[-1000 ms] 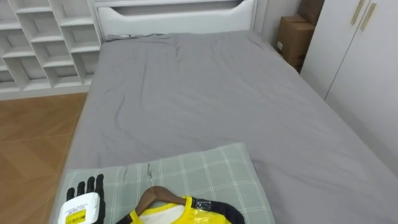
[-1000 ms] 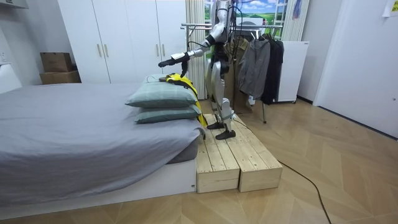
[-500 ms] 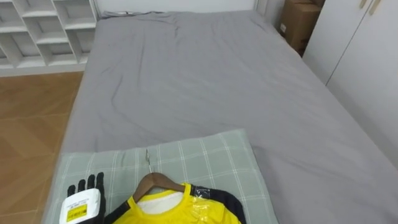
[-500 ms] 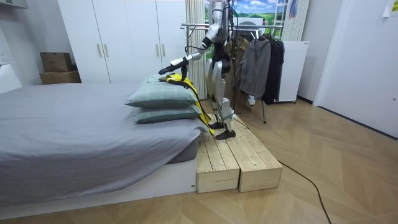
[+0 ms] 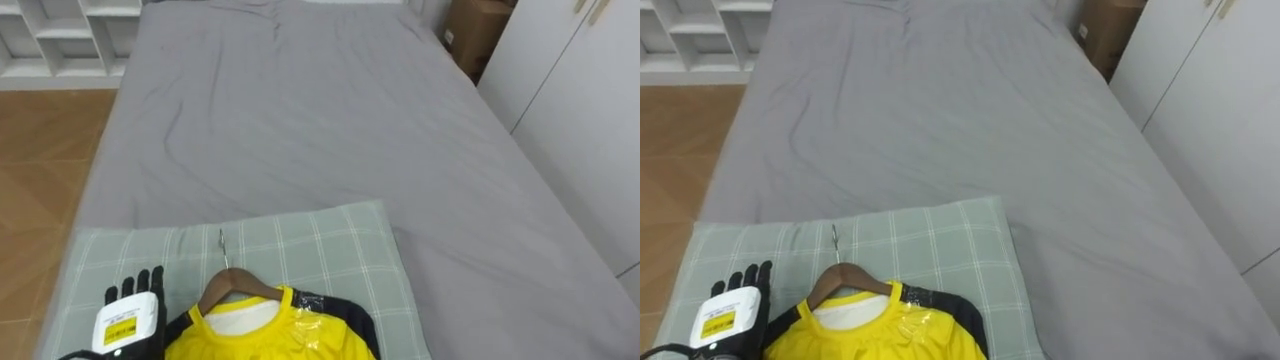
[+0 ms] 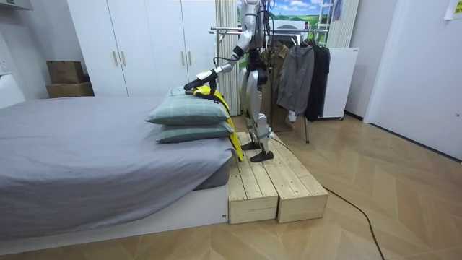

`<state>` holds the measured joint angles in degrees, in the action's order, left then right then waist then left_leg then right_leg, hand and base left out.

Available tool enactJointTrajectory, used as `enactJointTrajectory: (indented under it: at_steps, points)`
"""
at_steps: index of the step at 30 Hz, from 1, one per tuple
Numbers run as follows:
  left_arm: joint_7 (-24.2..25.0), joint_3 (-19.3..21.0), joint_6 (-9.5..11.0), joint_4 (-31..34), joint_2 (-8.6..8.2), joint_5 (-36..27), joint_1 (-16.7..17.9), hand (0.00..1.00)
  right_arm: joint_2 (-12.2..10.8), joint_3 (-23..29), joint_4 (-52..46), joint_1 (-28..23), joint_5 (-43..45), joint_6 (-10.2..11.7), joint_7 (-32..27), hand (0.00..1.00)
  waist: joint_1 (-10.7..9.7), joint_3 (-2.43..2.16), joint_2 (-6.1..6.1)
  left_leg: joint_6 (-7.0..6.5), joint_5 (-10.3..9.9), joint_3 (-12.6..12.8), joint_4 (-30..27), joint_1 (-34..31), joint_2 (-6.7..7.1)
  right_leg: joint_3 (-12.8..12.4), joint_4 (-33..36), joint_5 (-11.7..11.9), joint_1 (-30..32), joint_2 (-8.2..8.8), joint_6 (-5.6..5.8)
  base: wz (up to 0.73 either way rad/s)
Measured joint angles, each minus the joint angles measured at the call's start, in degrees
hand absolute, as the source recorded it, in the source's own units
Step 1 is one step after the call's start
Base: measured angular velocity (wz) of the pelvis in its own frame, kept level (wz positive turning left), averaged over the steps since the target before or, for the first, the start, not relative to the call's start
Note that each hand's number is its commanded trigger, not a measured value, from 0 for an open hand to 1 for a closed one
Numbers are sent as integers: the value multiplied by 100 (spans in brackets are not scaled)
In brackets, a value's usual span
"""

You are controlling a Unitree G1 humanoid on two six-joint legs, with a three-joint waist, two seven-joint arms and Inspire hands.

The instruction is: Hang clothes

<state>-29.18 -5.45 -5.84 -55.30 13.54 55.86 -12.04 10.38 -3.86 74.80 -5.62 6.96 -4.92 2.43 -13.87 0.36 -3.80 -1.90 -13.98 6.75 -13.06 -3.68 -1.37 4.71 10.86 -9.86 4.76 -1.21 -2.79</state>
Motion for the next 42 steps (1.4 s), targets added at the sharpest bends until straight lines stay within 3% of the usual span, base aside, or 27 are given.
enactJointTrajectory:
  at_steps: [8, 12, 17, 27, 35, 42]
  points:
    - [-56, -373, 82, -16, 63, -121, -306, 0, -45, -520, -150, 13, -170, 52, -101, 0, 1, 55, -65, 0, -1, 96, -242, -334, -31, 3, 85, 54, 260, 2, -4, 0]
    - [-39, -501, 238, -265, 125, -443, -501, 0, -54, -681, -123, 57, -165, 138, -91, 0, -26, 84, -22, -1, -1, 116, -320, -453, -56, 46, 93, 93, 335, -2, -17, 2]
    - [31, -619, 257, -344, 157, -571, -641, 0, -50, -864, -123, 184, -10, 185, 28, 0, -48, 141, 62, -1, 0, 159, -378, -593, -84, 55, 245, 99, 525, -5, -18, -1]
    - [241, -739, 349, -337, 146, -579, -672, 0, -49, -860, -119, 388, 16, 205, 209, 0, -182, 137, 64, 2, 5, 286, -466, -661, -98, 12, 405, 96, 671, 7, -22, -6]
    - [459, -908, 346, -343, 144, -705, -775, 0, -48, -863, -126, 441, 13, 183, 195, 0, -175, 137, 64, -6, 10, 286, -605, -820, -113, 32, 568, 95, 844, 18, -26, 0]
    - [701, -929, 336, -427, 111, -1142, -820, 0, -48, -862, -124, 442, 13, 125, 129, 0, -178, 136, 64, -6, 8, 283, -672, -858, -144, 37, 608, 103, 849, 6, -70, 0]
